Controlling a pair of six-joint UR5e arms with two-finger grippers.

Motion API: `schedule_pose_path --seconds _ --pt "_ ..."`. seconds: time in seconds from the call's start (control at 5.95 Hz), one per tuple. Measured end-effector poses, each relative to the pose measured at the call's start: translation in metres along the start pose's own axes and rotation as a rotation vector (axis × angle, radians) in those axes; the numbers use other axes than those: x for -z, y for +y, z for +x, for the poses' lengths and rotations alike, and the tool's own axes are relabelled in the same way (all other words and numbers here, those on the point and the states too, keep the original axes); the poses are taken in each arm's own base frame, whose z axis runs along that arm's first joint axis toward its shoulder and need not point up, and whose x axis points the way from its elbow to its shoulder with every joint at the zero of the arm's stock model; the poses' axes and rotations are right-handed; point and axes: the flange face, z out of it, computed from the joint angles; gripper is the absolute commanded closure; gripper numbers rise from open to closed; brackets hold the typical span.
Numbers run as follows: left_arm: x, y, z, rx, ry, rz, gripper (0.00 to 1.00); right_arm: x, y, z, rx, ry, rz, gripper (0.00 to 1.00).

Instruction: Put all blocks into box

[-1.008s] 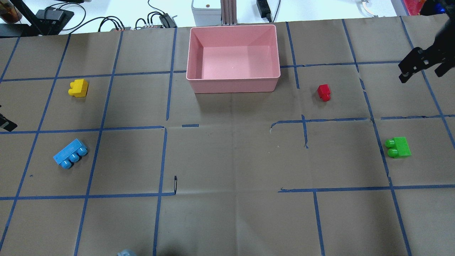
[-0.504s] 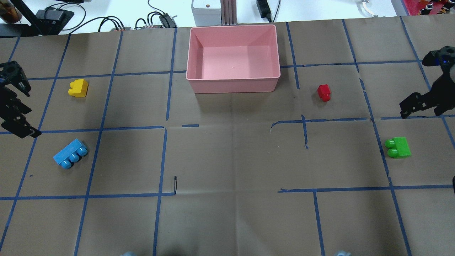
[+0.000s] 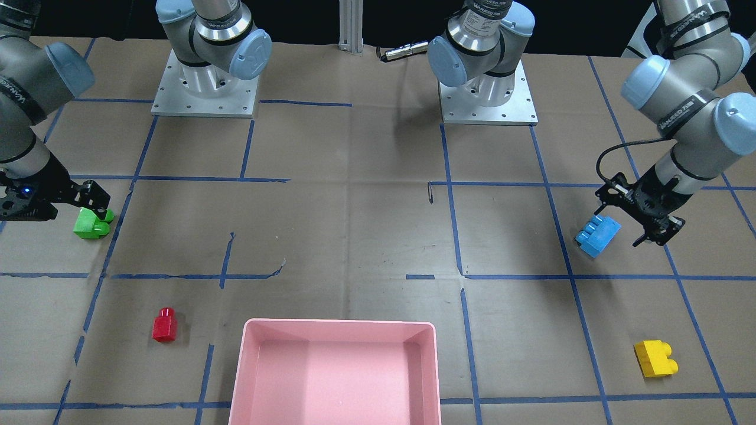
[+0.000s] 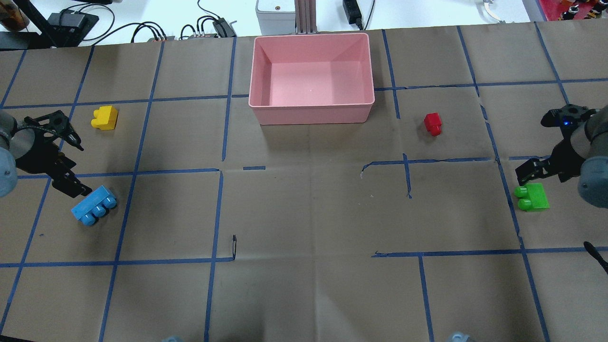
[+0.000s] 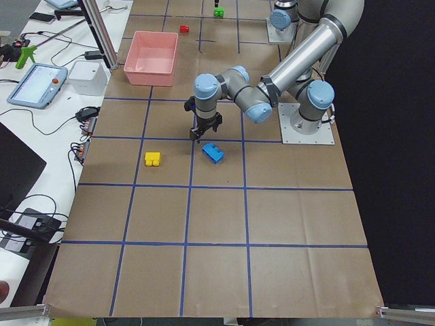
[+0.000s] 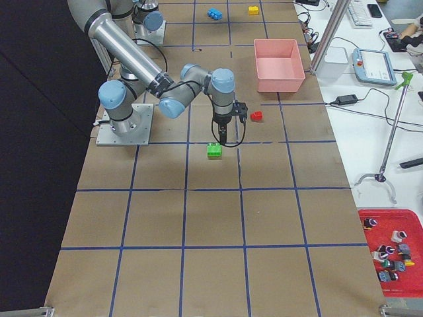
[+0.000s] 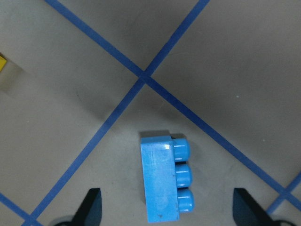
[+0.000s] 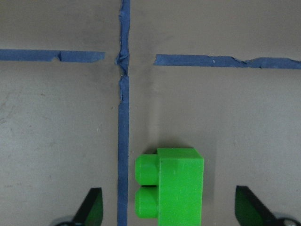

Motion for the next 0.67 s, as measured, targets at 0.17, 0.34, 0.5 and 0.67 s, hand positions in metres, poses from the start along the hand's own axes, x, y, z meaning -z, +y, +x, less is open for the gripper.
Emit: schedule_pose_path --seconds 0.17,0.34,0.5,0.67 --pt "-0.034 0.005 0.002 0.018 0.006 0.013 0.03 -0.009 0.0 0.003 -0.004 -0.005 -0.007 0.01" --pt "-0.056 0.012 0.008 0.038 0.011 0.018 0.03 -0.02 -0.002 0.009 -0.009 -0.006 -0.006 0.01" --pt "-0.067 0.019 0.013 0.052 0.022 0.019 0.03 -0.031 -0.005 0.012 -0.007 -0.007 -0.003 0.01" --pt "-0.072 0.026 0.015 0.064 0.033 0.019 0.03 -0.041 -0.007 0.014 -0.007 -0.006 0.001 0.01"
